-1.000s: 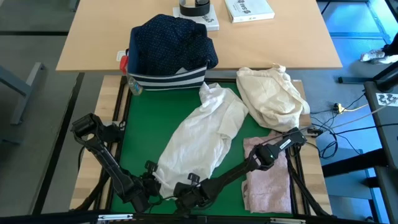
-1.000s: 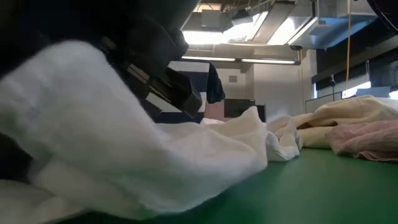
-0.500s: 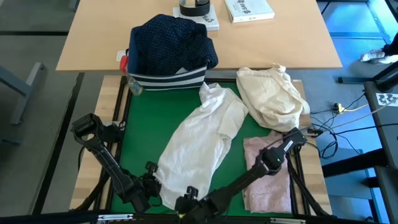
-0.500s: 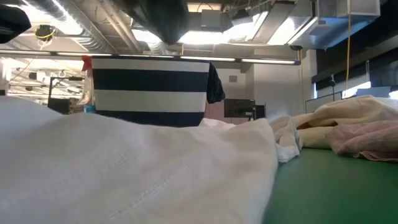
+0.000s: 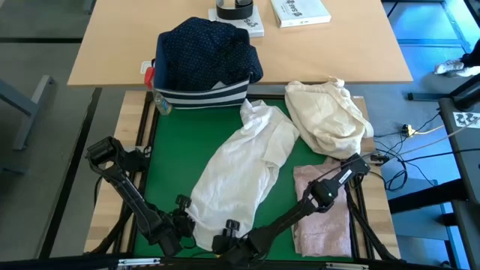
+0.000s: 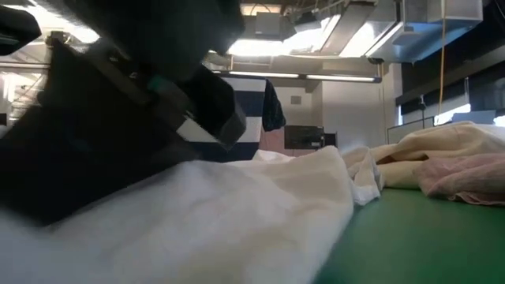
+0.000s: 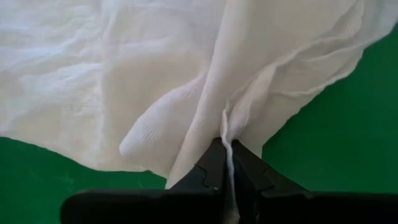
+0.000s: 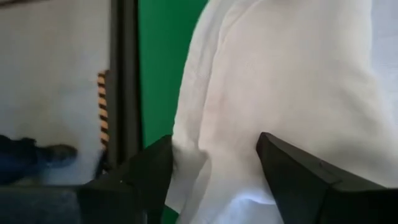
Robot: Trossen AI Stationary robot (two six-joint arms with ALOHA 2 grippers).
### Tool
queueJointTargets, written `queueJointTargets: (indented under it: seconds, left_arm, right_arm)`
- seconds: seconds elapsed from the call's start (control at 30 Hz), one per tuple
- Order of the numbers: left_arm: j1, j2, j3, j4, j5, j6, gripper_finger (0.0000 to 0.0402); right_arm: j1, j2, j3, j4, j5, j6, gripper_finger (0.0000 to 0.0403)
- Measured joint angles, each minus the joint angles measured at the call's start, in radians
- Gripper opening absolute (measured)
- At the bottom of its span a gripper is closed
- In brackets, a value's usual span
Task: Fold laundry
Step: Fold the white polo shirt
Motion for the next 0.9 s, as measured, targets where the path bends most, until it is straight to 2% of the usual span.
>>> queueJointTargets:
  seconds: [0.1,0.2,0.43,0.63,0.77,0.9]
  left_arm:
    - [0.004,0.0,0.0,0.002,0.0,0.0,0.0006]
    - [0.009,0.0,0.0,0.003,0.0,0.0,0.0006]
    - [0.01,0.0,0.0,0.003,0.0,0.0,0.0006]
    - [0.007,-0.013,0.0,-0.003,0.035,0.001,0.0006]
    - [-0.009,-0.081,0.019,-0.009,0.105,-0.031,0.0006]
    - [-0.044,-0.165,0.054,-0.003,0.117,-0.057,0.0006]
  right_arm:
    - [-0.009,0.0,0.0,-0.057,-0.003,-0.032,0.0218]
    - [-0.02,-0.001,0.0,-0.108,-0.018,-0.056,0.0177]
    - [-0.025,0.0,-0.002,-0.134,-0.062,-0.086,0.0019]
    - [-0.012,-0.048,-0.008,-0.15,-0.028,-0.006,0.0007]
    - [0.015,-0.111,-0.013,-0.174,0.029,0.017,0.0007]
    - [0.047,-0.203,-0.006,-0.16,0.059,0.019,0.0005]
